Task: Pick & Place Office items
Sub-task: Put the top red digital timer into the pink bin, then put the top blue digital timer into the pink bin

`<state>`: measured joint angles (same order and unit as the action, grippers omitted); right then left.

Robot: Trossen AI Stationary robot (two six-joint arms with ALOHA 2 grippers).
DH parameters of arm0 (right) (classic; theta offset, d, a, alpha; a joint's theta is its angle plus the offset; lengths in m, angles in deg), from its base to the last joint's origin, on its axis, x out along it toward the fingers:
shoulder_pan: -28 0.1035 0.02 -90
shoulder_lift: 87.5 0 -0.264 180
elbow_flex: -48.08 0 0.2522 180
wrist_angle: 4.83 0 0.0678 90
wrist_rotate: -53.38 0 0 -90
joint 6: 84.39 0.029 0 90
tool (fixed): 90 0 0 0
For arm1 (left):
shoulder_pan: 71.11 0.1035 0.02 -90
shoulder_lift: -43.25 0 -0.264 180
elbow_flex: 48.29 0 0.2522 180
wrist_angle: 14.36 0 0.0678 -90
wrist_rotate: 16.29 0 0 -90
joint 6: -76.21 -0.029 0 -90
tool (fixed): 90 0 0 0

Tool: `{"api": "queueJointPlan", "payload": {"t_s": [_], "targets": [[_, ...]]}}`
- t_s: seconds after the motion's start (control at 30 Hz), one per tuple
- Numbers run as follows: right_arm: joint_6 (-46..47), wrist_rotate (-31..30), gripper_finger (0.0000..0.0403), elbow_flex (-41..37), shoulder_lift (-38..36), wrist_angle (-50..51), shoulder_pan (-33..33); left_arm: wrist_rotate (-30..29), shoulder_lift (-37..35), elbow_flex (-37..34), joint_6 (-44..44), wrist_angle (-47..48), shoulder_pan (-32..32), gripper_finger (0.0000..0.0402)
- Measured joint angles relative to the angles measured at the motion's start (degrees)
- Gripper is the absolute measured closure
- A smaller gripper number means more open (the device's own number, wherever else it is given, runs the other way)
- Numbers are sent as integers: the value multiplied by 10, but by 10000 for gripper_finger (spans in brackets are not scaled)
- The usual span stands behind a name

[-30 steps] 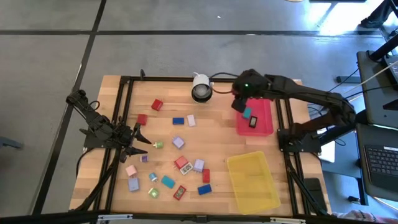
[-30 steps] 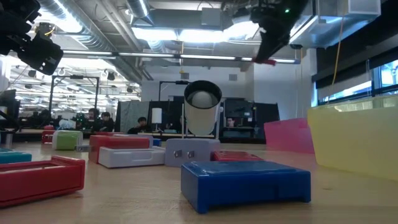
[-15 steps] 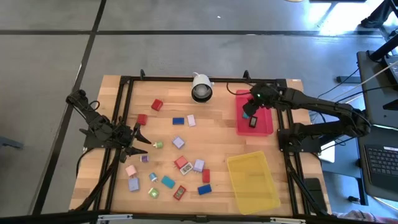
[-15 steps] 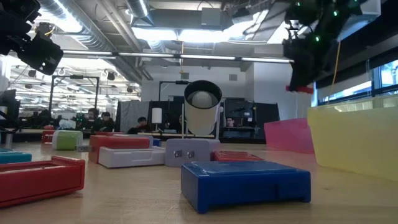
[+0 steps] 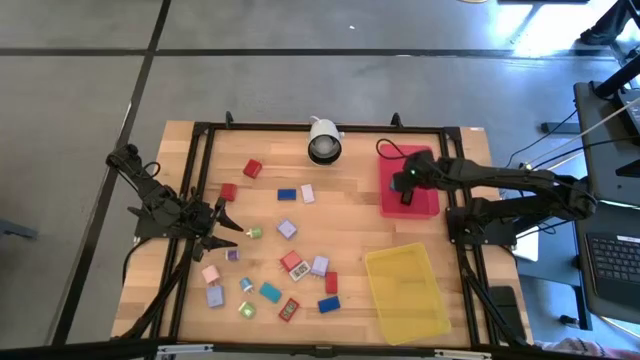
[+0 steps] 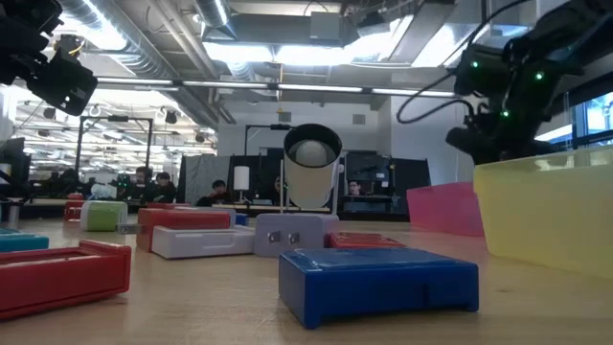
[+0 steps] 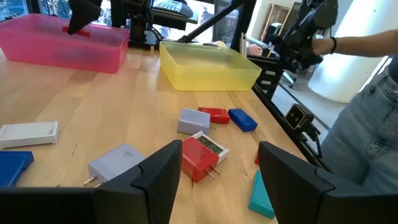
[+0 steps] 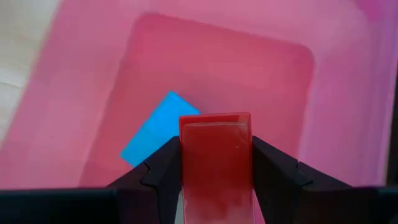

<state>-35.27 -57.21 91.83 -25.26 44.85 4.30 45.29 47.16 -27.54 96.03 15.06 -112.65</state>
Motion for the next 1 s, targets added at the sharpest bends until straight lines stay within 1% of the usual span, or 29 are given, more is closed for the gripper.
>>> {"api": "queueJointPlan", "payload": {"t_s": [0.1,0.23,0.6,0.83,1.0], "targets": [[17,-9,240,-10,0,0,0,0,0,0,0,0,0,192],[18,-9,238,-17,0,-3,0,0,0,0,0,0,0,194],[10,-10,200,-17,0,-10,0,0,0,0,0,0,0,193],[10,31,173,-17,0,-11,0,0,0,0,0,0,0,194],[10,37,149,-17,0,-17,0,0,0,0,0,0,0,192]]}}
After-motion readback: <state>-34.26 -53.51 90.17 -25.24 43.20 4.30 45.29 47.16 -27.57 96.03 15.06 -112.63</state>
